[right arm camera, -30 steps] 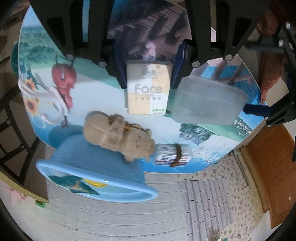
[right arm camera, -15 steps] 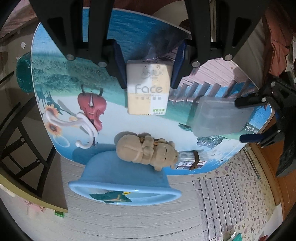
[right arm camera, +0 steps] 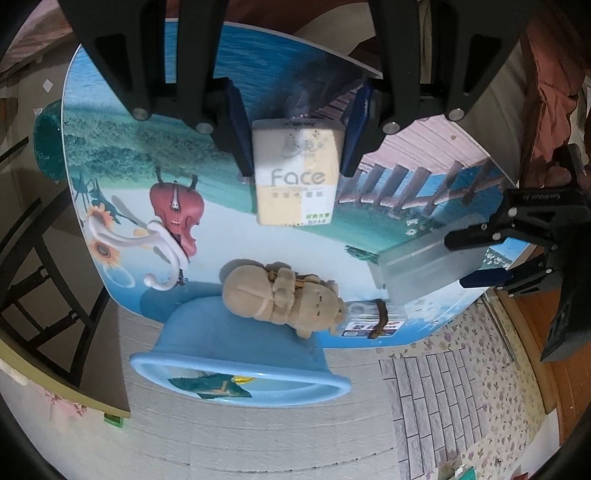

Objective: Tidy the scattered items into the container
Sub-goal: 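Grasp the clear plastic box with the left gripper while the right gripper holds the tissue pack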

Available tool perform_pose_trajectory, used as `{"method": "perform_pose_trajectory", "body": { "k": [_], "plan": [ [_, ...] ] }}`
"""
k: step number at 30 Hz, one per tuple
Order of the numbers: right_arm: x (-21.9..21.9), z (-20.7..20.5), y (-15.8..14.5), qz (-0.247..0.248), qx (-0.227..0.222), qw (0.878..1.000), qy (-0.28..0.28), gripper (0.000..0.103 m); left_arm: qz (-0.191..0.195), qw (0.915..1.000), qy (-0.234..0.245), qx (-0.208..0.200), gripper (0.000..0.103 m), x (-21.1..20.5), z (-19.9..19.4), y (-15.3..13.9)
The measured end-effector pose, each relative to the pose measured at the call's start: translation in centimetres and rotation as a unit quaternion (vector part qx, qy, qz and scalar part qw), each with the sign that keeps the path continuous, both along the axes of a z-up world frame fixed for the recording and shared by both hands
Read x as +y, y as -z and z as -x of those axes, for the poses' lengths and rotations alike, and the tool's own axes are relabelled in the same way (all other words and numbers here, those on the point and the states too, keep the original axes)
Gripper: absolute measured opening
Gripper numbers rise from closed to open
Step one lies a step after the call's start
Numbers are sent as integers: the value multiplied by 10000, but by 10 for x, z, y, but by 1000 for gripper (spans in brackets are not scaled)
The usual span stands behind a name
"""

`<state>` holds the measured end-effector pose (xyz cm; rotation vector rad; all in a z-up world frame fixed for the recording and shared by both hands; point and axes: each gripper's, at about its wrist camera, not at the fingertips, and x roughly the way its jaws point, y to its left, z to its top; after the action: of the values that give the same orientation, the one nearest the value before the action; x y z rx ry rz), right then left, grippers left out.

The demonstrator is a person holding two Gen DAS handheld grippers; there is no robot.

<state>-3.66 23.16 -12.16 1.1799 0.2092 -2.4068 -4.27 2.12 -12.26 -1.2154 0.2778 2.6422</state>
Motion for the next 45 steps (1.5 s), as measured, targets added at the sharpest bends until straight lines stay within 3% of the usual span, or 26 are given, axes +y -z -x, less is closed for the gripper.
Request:
{"method": "perform_pose_trajectory", "body": {
  "k": [9, 19, 36, 39, 41, 45],
  "plan": [
    [-9, -5, 2, -40, 17, 9999, -118, 45, -246, 9952, -943, -99, 66, -13, -12, -1],
    [-10, -5, 4, -26, 25, 10000, -73, 46, -110, 9955, -937, -79, 66, -8, -11, 4],
    [-15, -2, 7, -211, 71, 9997, -38, 47, -302, 9951, -821, -451, 83, -6, -6, 18],
    [-17, -2, 8, -208, 99, 9997, -50, 54, -431, 9943, -825, -511, 90, -9, -4, 21],
    [-17, -2, 9, -205, 90, 9997, -34, 67, -451, 9942, -829, -522, 93, -10, -4, 21],
    [-14, -1, 10, -199, 79, 9997, 80, 77, -429, 9941, -829, -552, 100, -10, -4, 22]
  ]
}}
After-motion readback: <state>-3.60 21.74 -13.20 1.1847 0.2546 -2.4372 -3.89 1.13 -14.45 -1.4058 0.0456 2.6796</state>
